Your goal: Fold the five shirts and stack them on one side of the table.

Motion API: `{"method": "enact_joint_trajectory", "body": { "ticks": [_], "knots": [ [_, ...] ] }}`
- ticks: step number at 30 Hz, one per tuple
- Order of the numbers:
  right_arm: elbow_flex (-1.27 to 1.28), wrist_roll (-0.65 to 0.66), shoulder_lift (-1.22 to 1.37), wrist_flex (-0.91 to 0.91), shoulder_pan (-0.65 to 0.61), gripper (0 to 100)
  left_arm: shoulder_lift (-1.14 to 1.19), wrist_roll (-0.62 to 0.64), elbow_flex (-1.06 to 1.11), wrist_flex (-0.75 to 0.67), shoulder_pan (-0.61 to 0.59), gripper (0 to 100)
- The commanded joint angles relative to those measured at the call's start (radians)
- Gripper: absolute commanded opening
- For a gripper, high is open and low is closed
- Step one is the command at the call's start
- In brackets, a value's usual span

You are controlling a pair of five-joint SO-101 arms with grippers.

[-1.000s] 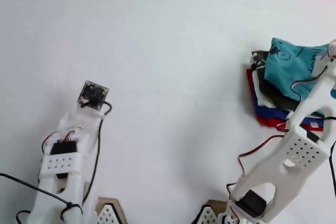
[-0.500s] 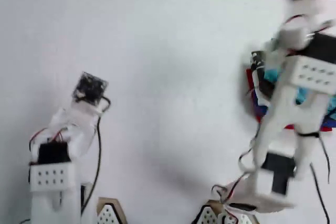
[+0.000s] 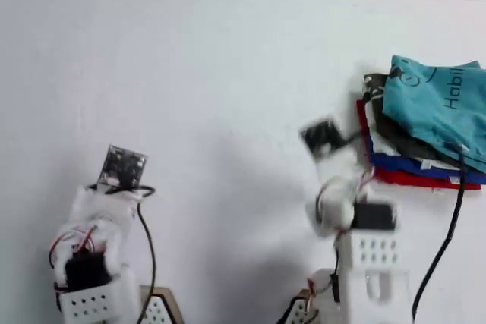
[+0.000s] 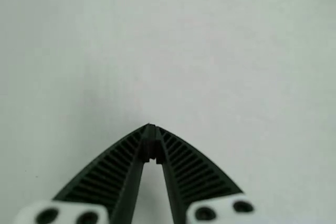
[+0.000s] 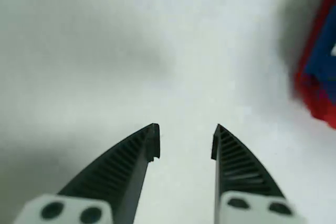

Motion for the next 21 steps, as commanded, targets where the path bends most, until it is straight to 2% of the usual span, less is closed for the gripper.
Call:
{"method": "enact_joint_trajectory", "body": {
  "ticks": [1,4,9,14,18,21],
  "knots": [
    [0.14,-0.011,-0.243,-0.013,-0.005,17.3,-0.014,0.0,0.051,0.02,-0.015,3],
    [0.249,-0.068,-0.417,-0.013,0.013,17.3,-0.014,0.037,0.056,0.055,-0.008,3],
    [0.486,-0.098,-0.687,-0.03,0.021,17.4,-0.014,0.272,0.058,0.063,0.0,3],
    [0.48,-0.1,-0.63,-0.058,0.021,17.3,-0.014,0.405,0.059,0.074,0.043,3],
    [0.482,-0.1,-0.633,-0.058,0.021,17.3,-0.014,0.431,0.059,0.08,0.058,3],
    [0.482,-0.1,-0.633,-0.058,0.016,17.3,-0.012,0.431,0.059,0.077,0.196,3]
  ]
}}
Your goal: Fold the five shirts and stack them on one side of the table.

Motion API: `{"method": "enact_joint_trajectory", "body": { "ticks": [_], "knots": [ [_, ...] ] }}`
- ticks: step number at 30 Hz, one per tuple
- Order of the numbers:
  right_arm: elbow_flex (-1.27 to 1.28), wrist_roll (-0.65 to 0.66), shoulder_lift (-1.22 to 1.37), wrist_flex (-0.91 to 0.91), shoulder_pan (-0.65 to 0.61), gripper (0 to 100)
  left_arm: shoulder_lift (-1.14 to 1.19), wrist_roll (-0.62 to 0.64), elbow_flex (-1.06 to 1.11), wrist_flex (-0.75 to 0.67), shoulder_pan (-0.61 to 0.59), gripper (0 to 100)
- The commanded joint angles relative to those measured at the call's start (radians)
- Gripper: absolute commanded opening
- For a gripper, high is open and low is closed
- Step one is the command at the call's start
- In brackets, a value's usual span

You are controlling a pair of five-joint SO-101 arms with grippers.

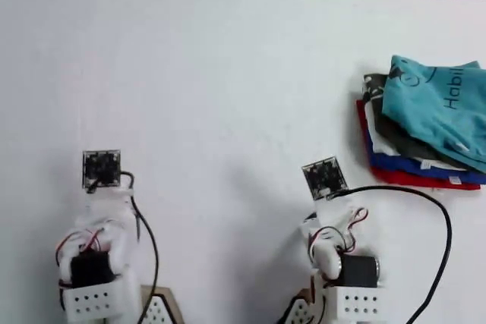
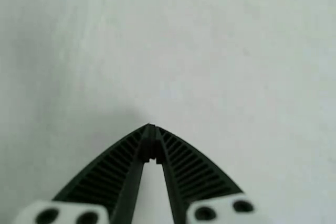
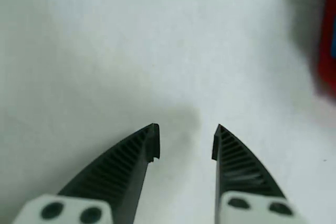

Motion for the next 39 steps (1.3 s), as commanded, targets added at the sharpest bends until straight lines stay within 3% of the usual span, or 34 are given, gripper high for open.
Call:
{"method": "enact_joint_trajectory", "body": {
  "ticks": [1,3,5,11,39],
  "knots": [
    [0.009,-0.008,-0.001,-0.013,0.004,17.3,-0.005,0.009,0.022,0.0,0.19,3],
    [0.009,-0.008,-0.001,-0.013,0.007,17.3,-0.005,0.009,0.024,0.002,0.327,3],
    [0.009,-0.006,-0.001,-0.013,0.008,17.3,-0.005,0.008,0.024,0.005,0.376,3],
    [0.009,-0.006,-0.001,-0.013,0.007,17.3,-0.003,0.009,0.024,0.034,0.276,3],
    [0.009,-0.006,-0.001,-0.013,0.007,17.3,-0.005,0.009,0.024,0.034,0.279,3]
  ]
}}
